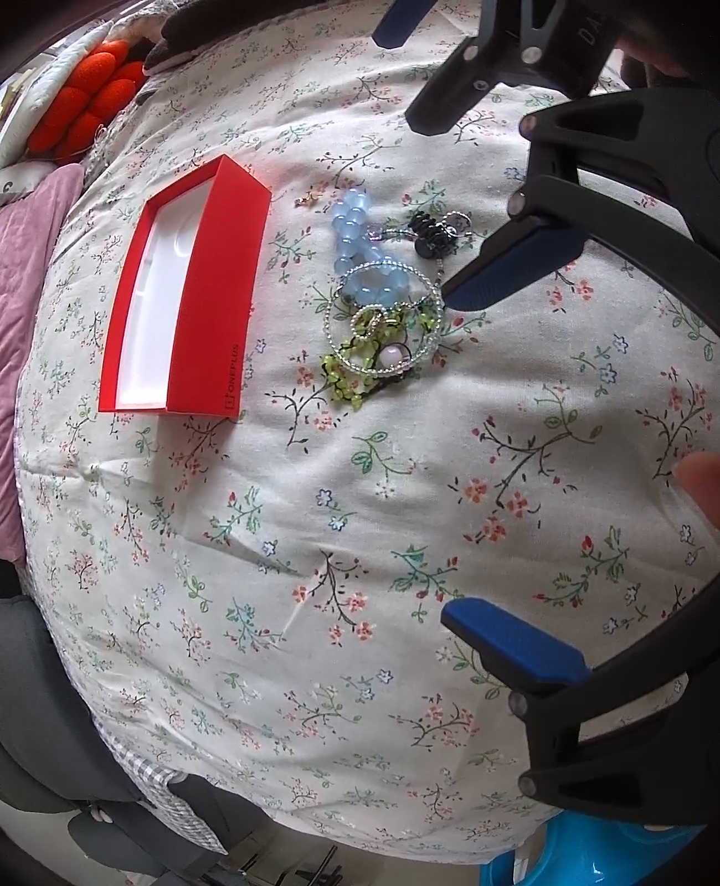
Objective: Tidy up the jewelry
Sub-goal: 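Move both grippers open toward the tangled jewelry pile, then grasp the silver bead bracelet with the left gripper while the right grasps the light-blue bead bracelet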
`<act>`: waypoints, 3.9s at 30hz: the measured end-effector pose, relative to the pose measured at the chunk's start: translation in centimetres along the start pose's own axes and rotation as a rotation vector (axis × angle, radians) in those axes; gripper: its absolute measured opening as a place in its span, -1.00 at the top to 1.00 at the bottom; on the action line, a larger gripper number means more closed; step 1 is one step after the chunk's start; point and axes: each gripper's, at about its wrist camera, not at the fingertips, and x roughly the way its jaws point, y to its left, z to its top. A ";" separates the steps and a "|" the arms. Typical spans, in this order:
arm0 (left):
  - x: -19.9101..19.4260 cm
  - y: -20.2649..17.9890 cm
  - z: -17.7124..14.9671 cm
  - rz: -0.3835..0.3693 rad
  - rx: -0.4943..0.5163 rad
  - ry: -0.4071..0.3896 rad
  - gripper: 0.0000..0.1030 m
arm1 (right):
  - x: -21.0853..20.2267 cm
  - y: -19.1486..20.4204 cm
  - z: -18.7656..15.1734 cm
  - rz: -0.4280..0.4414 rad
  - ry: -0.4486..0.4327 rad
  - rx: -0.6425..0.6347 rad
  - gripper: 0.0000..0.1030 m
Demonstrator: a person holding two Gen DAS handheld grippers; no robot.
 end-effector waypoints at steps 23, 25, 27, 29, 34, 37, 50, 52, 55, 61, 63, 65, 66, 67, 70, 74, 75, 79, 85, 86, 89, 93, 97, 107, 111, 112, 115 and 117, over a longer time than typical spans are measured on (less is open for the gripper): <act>-0.5 0.5 0.3 0.005 -0.018 -0.018 -1.00 | 0.1 0.0 -0.1 0.008 0.012 0.002 -1.00; -0.5 0.6 0.3 0.003 -0.019 -0.018 -1.00 | 0.2 -0.1 -0.1 0.008 0.014 0.003 -1.00; -0.5 0.7 0.3 0.004 -0.020 -0.019 -1.00 | 0.2 -0.1 -0.1 0.010 0.015 0.003 -1.00; -0.6 0.7 0.3 0.003 -0.020 -0.020 -1.00 | 0.2 -0.1 -0.1 0.009 0.015 0.003 -1.00; -0.6 0.8 0.3 0.003 -0.021 -0.021 -1.00 | 0.3 -0.1 -0.2 0.009 0.015 0.002 -1.00; -0.7 0.8 0.5 0.002 -0.024 -0.023 -1.00 | 0.3 -0.2 -0.2 0.008 0.013 0.002 -1.00; -1.0 1.0 0.6 0.018 -0.024 -0.057 -1.00 | 0.3 -0.2 0.0 0.004 0.012 -0.004 -1.00; -1.1 0.9 0.7 0.016 -0.021 -0.057 -1.00 | 0.4 -0.2 0.0 0.005 0.011 -0.006 -1.00; -1.1 0.9 0.9 0.007 -0.007 -0.069 -1.00 | 0.3 -0.3 0.3 0.007 0.008 -0.013 -1.00; -1.2 0.5 1.6 -0.067 0.093 -0.042 -1.00 | 0.3 -1.9 1.4 0.021 0.018 0.016 -1.00; -0.9 0.6 2.0 -0.089 0.108 -0.025 -1.00 | 0.6 -2.7 2.0 0.039 0.040 0.040 -1.00; -0.5 0.7 2.6 -0.100 0.121 -0.023 -1.00 | 1.1 -3.4 2.6 0.066 0.063 0.064 -1.00; -0.3 0.9 3.0 -0.104 0.120 -0.022 -1.00 | 1.3 -3.7 2.9 0.080 0.069 0.074 -1.00; -0.1 1.1 3.4 -0.110 0.115 -0.015 -1.00 | 1.5 -3.9 3.1 0.089 0.074 0.081 -1.00; 0.8 1.7 4.4 -0.132 0.104 -0.003 -0.99 | 2.2 -4.6 3.9 0.095 0.096 0.104 -1.00; 1.9 2.2 5.2 -0.196 0.112 0.015 -0.76 | 3.0 -5.2 4.4 0.155 0.116 0.131 -0.98; 2.1 2.2 5.3 -0.213 0.112 0.023 -0.70 | 3.2 -5.3 4.5 0.160 0.122 0.135 -0.96; 3.2 2.3 5.6 -0.276 0.102 0.056 -0.34 | 4.1 -5.4 4.6 0.176 0.141 0.151 -0.76; 4.7 1.5 5.6 -0.370 0.080 0.123 0.08 | 5.5 -5.4 4.7 0.168 0.164 0.160 -0.56; 4.8 1.2 5.6 -0.377 0.080 0.128 0.13 | 5.6 -5.4 4.7 0.169 0.166 0.162 -0.56; 4.8 0.1 5.5 -0.383 0.103 0.142 0.27 | 6.0 -5.2 4.8 0.178 0.173 0.164 -0.56; 5.2 -0.9 5.2 -0.361 0.122 0.153 0.41 | 6.1 -4.7 5.0 0.185 0.172 0.143 -0.56; 5.9 -1.2 5.2 -0.328 0.119 0.157 0.57 | 6.4 -3.9 4.9 0.201 0.182 0.119 -0.48; 4.4 -1.3 5.4 -0.327 0.109 0.115 0.91 | 7.6 -2.7 4.9 0.237 0.211 0.106 -0.39; 2.7 -0.6 5.3 -0.341 0.105 0.080 0.91 | 7.6 -2.5 4.9 0.241 0.208 0.107 -0.38; 2.4 -0.3 5.3 -0.344 0.103 0.072 0.91 | 7.6 -2.5 4.8 0.245 0.209 0.107 -0.38; 1.5 0.3 5.1 -0.343 0.101 0.045 0.91 | 7.8 -2.2 4.9 0.256 0.216 0.106 -0.37; 1.0 0.7 5.1 -0.338 0.098 0.030 0.91 | 7.9 -1.8 4.9 0.268 0.222 0.103 -0.36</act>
